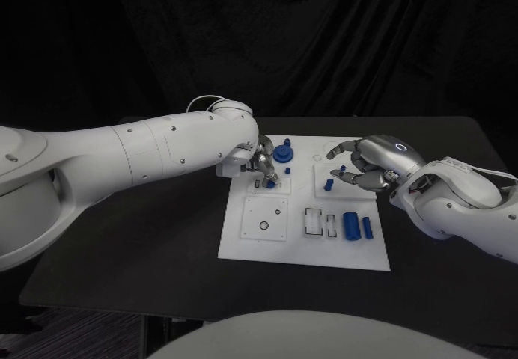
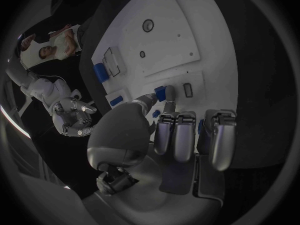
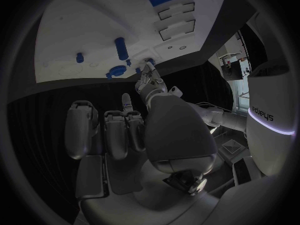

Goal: Assemble the parts on the task board

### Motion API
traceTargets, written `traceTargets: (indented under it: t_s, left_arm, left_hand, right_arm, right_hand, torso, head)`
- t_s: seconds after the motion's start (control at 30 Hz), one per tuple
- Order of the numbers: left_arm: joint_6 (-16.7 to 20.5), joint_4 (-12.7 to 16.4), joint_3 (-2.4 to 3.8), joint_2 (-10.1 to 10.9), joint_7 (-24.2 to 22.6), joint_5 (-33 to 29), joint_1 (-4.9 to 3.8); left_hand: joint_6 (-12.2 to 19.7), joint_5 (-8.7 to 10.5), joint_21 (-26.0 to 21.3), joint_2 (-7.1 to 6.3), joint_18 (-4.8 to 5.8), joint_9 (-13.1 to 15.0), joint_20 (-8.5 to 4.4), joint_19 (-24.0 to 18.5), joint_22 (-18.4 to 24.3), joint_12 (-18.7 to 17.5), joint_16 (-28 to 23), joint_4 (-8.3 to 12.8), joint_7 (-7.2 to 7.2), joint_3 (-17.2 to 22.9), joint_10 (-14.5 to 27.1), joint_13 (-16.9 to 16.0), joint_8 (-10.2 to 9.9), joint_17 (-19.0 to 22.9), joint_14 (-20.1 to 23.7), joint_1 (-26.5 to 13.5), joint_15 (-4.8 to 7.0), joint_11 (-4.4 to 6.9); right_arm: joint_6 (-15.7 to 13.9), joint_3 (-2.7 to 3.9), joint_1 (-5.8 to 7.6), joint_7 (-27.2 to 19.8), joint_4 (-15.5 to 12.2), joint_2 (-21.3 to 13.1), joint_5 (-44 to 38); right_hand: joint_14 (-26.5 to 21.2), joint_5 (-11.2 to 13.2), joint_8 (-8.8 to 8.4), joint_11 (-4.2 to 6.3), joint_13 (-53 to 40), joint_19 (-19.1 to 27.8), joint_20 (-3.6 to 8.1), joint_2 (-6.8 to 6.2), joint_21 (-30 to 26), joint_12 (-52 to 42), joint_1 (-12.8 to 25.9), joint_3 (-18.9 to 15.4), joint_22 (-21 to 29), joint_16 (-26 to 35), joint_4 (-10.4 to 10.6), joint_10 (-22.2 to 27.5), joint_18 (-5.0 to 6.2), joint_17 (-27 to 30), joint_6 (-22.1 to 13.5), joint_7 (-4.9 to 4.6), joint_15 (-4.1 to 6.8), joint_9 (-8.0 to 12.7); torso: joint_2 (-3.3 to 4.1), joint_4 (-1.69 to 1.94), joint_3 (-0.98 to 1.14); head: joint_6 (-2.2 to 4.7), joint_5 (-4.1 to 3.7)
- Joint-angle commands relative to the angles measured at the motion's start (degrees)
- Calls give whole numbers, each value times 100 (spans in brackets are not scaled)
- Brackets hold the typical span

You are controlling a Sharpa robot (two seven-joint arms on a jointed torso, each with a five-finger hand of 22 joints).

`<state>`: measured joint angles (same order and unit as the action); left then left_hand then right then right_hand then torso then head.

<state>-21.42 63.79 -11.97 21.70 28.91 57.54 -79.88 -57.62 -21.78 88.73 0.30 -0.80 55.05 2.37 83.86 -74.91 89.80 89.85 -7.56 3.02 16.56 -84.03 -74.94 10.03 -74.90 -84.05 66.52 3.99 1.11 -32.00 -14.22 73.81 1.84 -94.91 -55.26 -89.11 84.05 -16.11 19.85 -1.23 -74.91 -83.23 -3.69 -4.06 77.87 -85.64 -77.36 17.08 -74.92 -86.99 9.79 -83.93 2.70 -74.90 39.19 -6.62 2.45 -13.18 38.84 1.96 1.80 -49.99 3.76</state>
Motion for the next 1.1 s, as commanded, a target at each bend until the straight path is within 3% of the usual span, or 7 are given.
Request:
traceTargets:
  t_s: [0.03, 0.53, 1.1]
  left_arm:
    - [-62, -4, -16, 20, -54, -6, 19]
    - [73, 85, -16, 112, -254, -6, 19]
    - [374, 207, -16, 262, -448, -6, 19]
  left_hand:
    - [5, -116, -24, 0, 44, 17, -35, 562, -1462, 20, 15, 118, -30, 135, -597, -1506, -35, -1510, -595, 80, 28, 20]
    - [58, -504, -59, -82, 36, 48, -9, 548, -1451, 20, 15, 306, 15, 519, -597, -1506, -124, -1510, -595, -20, -4, -16]
    - [124, -595, -94, -124, 28, 41, 11, 535, -1441, 20, 15, 394, 49, 709, -597, -1506, -200, -1510, -595, -64, -26, -44]
  right_arm:
    - [56, 4, 8, 117, -6, -9, -12]
    - [97, 4, 8, 138, 0, -20, -12]
    - [134, 4, 5, 151, 14, -16, -12]
  right_hand:
    - [465, -24, 4, 27, -898, -34, 0, 24, -23, -4, -54, 28, -1104, 3, -12, -123, 31, -1127, 35, -12, 22, 5]
    - [459, -24, 0, 25, -875, -21, 0, 39, -51, 12, -78, 54, -1096, 16, -33, -104, 38, -1110, 45, -15, 20, 16]
    - [459, -24, -2, 24, -869, -18, -1, 42, -56, 17, -86, 61, -1094, 17, -40, -99, 39, -1109, 47, -17, 19, 20]
  torso:
    - [4, 3, 1]
    - [2, 4, -1]
    - [0, 2, -7]
  head:
    - [-1, 7]
    - [-1, 34]
    - [-1, 42]
